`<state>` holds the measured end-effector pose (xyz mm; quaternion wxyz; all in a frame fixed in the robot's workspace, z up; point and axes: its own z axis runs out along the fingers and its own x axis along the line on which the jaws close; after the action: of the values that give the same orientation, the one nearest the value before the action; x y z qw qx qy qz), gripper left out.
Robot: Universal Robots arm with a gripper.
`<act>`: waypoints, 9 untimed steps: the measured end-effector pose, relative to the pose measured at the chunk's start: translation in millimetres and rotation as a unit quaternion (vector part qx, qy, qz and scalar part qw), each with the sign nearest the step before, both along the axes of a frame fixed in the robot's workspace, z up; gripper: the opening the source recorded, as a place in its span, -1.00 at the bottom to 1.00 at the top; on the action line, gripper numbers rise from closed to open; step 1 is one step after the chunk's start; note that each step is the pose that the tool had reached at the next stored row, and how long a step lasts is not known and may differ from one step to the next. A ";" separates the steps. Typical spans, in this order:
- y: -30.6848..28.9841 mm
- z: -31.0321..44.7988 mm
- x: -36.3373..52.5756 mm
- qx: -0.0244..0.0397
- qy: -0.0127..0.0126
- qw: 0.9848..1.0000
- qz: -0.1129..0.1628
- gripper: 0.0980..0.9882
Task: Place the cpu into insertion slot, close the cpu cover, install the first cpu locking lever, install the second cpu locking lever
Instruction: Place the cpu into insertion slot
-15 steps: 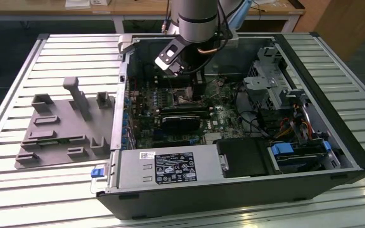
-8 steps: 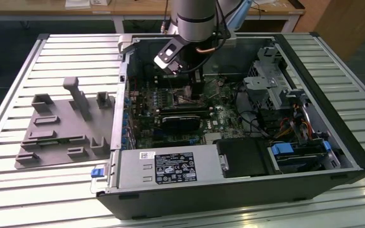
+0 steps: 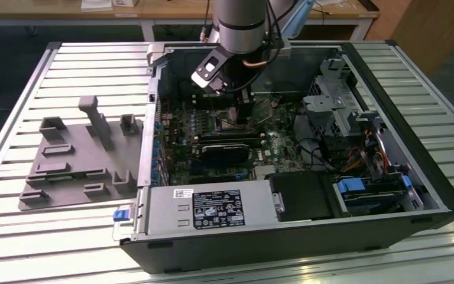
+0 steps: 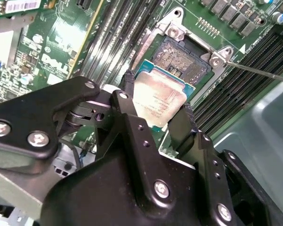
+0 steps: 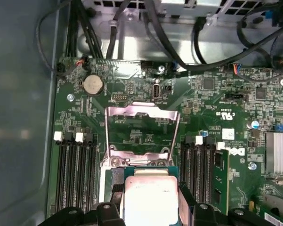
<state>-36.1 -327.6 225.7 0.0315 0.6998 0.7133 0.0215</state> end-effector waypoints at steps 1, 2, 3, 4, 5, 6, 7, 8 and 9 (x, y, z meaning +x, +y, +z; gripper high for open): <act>0.4 -0.5 -1.0 0.000 0.000 1.000 0.001 -0.01; 0.7 -1.0 -2.3 0.000 0.000 1.000 0.001 -0.01; 0.9 -1.6 -3.1 0.000 0.000 1.000 0.001 -0.01; 1.0 -2.4 -3.5 0.000 0.000 1.000 0.001 -0.01; 1.1 -3.4 -3.9 0.000 0.000 1.000 0.001 -0.01; 1.3 -4.2 -4.3 0.000 0.000 1.000 0.001 -0.01; 1.5 -5.3 -4.9 0.000 0.000 1.000 0.001 -0.01; 1.7 -6.2 -5.5 0.000 0.000 1.000 0.001 -0.01; 1.9 -7.0 -6.1 0.000 0.000 1.000 0.001 -0.01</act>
<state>-42.2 -325.6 218.7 0.0316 0.6990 0.7141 0.0214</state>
